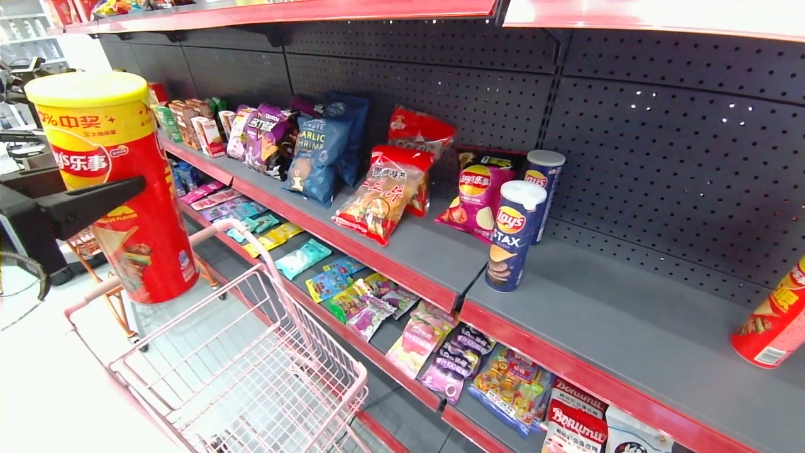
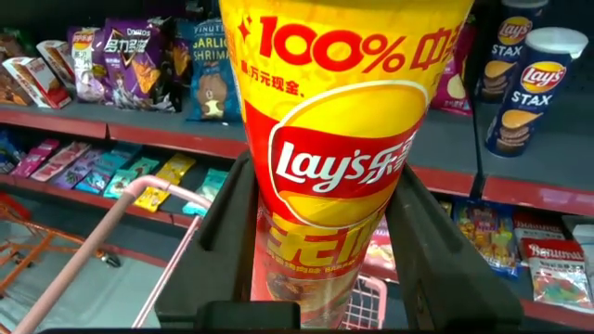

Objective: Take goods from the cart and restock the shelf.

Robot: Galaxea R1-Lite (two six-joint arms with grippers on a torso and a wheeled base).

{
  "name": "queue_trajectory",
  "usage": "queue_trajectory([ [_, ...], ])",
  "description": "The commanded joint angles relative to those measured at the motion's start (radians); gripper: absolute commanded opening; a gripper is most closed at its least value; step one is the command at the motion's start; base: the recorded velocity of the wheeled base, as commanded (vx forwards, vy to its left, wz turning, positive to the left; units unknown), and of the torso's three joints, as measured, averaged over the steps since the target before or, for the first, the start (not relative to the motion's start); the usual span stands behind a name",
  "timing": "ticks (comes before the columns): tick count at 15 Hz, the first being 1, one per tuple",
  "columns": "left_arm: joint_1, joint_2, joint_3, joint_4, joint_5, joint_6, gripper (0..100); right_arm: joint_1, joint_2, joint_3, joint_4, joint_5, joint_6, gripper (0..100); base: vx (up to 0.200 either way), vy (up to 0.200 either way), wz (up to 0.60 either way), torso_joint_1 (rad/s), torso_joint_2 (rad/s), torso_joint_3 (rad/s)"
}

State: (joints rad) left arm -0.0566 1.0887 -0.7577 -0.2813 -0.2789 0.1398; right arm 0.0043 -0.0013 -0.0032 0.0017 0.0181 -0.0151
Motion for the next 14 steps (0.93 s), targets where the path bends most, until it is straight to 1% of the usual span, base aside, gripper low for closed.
queue_trajectory([
  [1, 0.0, 0.005, -0.005, -0.003, 0.0, 0.0, 0, 0.0, 0.001, 0.0, 0.0, 0.0, 0.0, 100, 0.0, 0.0, -0.6, 0.002, 0.0, 0.002],
  [14, 0.0, 0.0, -0.025, -0.001, -0.011, -0.002, 0, 0.0, 0.001, 0.0, 0.0, 0.0, 0.0, 100, 0.0, 0.0, -0.6, 0.005, 0.0, 0.001],
])
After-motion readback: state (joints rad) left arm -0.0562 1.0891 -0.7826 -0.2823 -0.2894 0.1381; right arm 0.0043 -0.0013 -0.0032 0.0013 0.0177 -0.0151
